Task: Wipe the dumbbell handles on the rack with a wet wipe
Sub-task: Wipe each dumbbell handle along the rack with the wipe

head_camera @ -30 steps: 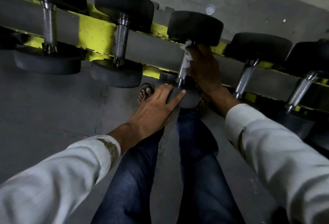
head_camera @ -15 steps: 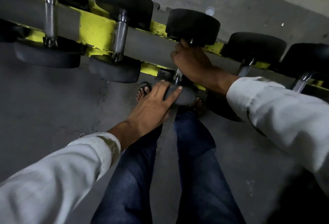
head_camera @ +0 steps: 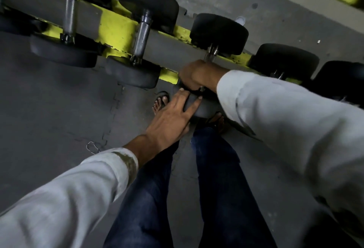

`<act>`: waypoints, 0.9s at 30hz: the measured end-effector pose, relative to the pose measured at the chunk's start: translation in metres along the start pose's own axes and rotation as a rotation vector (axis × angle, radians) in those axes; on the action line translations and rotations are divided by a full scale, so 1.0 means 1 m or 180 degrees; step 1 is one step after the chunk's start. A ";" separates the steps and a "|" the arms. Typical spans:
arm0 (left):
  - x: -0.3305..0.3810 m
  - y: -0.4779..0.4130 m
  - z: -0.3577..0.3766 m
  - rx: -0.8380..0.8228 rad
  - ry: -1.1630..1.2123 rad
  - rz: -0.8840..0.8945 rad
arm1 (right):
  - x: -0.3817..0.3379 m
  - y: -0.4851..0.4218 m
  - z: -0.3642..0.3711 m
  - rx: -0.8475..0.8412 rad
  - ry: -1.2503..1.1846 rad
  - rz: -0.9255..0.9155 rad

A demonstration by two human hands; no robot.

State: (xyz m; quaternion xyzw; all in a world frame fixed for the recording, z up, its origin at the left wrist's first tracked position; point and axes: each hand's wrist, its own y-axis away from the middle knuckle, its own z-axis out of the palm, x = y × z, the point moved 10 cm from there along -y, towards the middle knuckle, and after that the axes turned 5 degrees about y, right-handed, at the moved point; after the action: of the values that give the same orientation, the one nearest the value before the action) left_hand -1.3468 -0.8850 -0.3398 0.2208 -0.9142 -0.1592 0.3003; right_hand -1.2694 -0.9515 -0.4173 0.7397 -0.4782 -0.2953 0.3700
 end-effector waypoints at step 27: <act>0.006 0.000 0.010 -0.0098 -0.0095 -0.0178 | 0.069 0.069 0.112 0.2659 -0.4724 0.2616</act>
State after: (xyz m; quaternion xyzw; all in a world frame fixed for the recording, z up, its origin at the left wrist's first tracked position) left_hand -1.3568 -0.8861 -0.3444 0.2392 -0.9095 -0.1848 0.2854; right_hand -1.3658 -1.0636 -0.4276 0.2090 -0.8818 -0.3419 -0.2486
